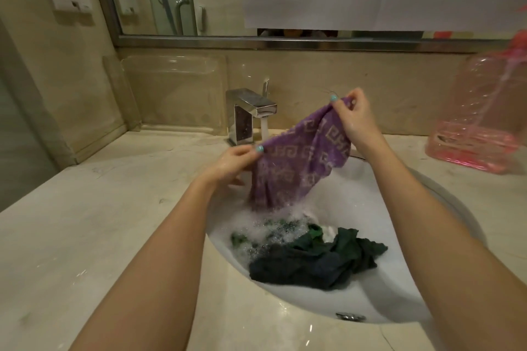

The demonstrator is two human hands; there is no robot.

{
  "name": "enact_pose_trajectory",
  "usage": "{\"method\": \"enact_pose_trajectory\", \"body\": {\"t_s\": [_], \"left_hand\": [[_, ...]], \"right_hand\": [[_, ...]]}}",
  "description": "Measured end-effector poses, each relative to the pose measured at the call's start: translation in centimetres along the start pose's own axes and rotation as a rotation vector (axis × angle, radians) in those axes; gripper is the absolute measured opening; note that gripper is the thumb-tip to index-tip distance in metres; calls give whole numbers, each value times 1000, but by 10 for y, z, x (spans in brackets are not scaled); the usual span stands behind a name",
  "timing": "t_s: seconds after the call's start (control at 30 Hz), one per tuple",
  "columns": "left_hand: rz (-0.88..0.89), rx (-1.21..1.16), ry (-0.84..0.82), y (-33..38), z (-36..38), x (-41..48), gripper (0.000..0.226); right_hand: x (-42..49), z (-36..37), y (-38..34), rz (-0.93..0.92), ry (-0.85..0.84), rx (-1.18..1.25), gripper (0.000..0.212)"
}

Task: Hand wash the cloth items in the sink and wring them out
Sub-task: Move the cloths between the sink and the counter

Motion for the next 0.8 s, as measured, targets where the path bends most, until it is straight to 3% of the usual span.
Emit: {"method": "enact_pose_trajectory", "body": {"t_s": [0.17,0.27,0.4,0.57,0.67,0.73,0.8], "left_hand": [[55,-364,233,9,-4,6,26],[41,-421,331,16,-1,9,26],[24,-375,411,15,8,11,25],[15,-120,464,17,13,10,28],[35,-138,461,35,34,0,37],[57,-169,440,44,45,0,37],[96,-128,471,43,36,6,40]], "right_hand": [[-21,56,29,298,-358,389,7],[-48,98,26,329,-534,379,7],[-61,117,20,252,-375,179,12],[-75,122,6,57,-120,28,44],[-54,101,29,179,51,35,42],[-49,95,46,275,49,114,40],[-52,98,46,257,12,125,40]]}}
Point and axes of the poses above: each hand's wrist, its own x-axis towards the middle knuckle, its own z-axis out of the palm, y = z × x, the point moved 10 cm from there along x, towards the middle knuckle, and after that the axes turned 9 degrees about z, right-handed, at the moved point
